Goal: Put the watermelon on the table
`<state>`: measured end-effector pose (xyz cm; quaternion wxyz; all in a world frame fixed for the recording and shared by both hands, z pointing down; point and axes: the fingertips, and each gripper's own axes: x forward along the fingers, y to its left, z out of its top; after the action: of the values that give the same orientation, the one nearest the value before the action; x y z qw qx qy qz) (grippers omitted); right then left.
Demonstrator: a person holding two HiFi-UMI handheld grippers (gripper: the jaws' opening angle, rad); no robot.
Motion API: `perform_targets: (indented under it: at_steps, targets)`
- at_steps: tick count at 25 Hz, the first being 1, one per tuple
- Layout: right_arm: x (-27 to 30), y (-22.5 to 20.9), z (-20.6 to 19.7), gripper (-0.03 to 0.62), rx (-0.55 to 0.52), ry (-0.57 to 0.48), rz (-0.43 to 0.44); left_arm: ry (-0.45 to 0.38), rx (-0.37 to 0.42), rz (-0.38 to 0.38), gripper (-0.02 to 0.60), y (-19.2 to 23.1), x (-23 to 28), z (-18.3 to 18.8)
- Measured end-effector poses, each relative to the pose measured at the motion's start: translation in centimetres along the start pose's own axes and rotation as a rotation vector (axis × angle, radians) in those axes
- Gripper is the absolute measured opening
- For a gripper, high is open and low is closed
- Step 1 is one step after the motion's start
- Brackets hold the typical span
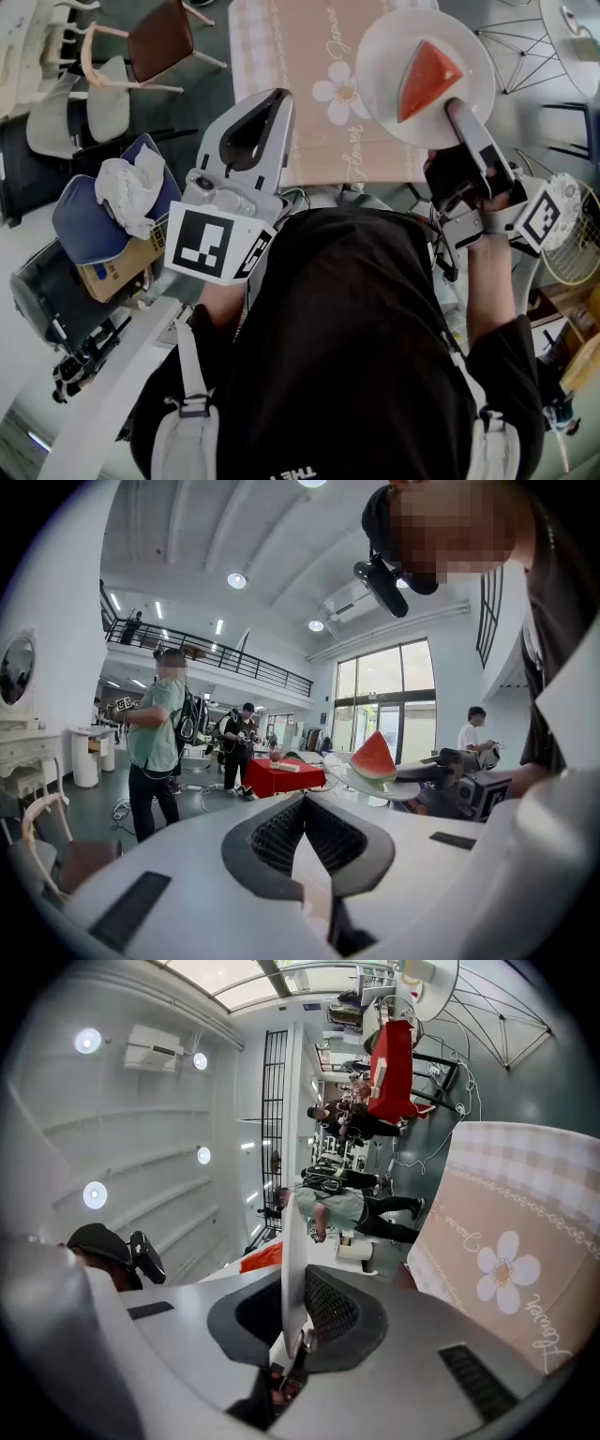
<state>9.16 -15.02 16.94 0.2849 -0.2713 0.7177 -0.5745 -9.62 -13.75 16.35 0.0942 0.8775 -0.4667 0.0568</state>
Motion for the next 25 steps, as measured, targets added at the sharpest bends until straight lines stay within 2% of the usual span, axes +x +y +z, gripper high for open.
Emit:
perform_targets:
  at_steps: [14,25]
  targets:
    - [4.1,-0.1,-0.3,0.032,-0.032,-0.025,-0.024,-0.006,-0.032,-0.052,0.011,4.6,1.2,0.0]
    - [5.1,-0.4,-0.7,0.032,-0.023,-0.026,-0.037,0.022,-0.027,-0.073,0.011,5.9,2.3,-0.6]
